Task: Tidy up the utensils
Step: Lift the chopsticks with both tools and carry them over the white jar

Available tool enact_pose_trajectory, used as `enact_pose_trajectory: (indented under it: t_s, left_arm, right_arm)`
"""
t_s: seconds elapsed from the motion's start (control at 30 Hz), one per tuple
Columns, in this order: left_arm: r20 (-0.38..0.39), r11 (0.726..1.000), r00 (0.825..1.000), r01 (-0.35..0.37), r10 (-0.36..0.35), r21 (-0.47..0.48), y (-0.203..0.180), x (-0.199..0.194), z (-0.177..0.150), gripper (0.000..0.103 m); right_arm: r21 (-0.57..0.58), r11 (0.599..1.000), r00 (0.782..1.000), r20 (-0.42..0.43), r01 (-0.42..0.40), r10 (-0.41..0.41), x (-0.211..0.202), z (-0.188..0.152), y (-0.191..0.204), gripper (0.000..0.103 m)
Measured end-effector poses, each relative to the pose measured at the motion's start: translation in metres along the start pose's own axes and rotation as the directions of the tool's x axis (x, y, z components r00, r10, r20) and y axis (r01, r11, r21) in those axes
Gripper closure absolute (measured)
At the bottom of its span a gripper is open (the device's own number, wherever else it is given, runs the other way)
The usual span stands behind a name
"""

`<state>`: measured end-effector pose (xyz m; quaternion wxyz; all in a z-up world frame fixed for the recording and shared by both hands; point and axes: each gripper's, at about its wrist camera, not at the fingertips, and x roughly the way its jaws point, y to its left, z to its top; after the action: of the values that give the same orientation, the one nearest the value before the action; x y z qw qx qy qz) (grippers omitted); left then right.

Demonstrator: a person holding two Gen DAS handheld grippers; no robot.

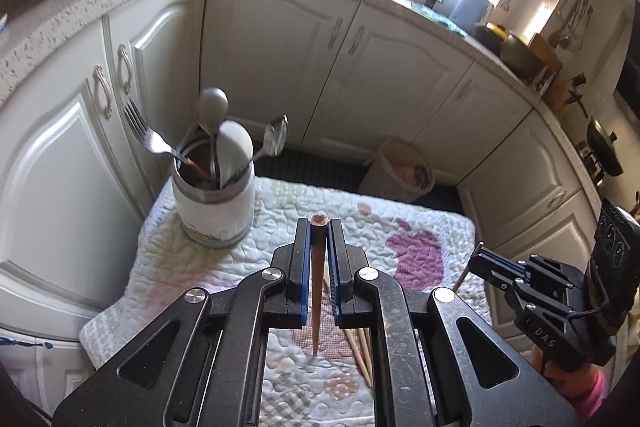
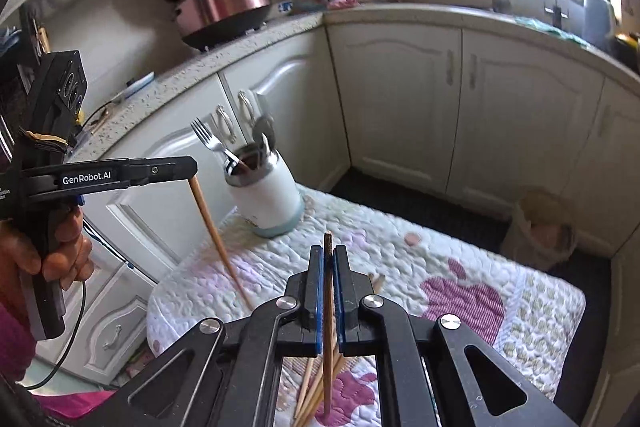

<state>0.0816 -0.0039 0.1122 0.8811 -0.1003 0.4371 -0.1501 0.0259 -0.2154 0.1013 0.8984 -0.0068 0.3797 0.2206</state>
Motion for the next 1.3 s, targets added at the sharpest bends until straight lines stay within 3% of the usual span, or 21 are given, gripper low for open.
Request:
enact_pose_trajectory:
  t_s: [0.23,0.53,0.83,1.07,1.3]
  left_arm:
    - [0.065,1.0,0.998,0.007,-0.005,-0.024,0.007,-0.032,0.021,0.096]
    - [0.164,0.999,0.986,-0.004,0.013,-0.053,0.023,-0.079,0.063,0.096]
    - [0.244,0.993,0.965,-0.077,0.096,-0.084,0.055,-0.112,0.108,0.096]
    - [0.264,0.977,0.942,-0.183,0.205,-0.106,0.077,-0.097,0.121,0.096]
    - [0.21,0.965,0.943,-0.239,0.257,-0.111,0.089,-0.053,0.106,0.096]
  right_arm:
    - [-0.04,0.999,0.999,0.05,-0.016,0.018,-0.011,0.033,0.016,0.099]
    - [-0.129,0.991,0.992,0.117,-0.041,0.056,-0.018,0.101,0.054,0.099]
    - [-0.215,0.973,0.983,0.139,-0.089,0.12,-0.012,0.17,0.094,0.099]
    - [-0.228,0.969,0.979,0.156,-0.097,0.134,0.018,0.197,0.118,0.099]
    - [-0.209,0.97,0.989,0.056,-0.123,0.138,0.079,0.18,0.123,0.099]
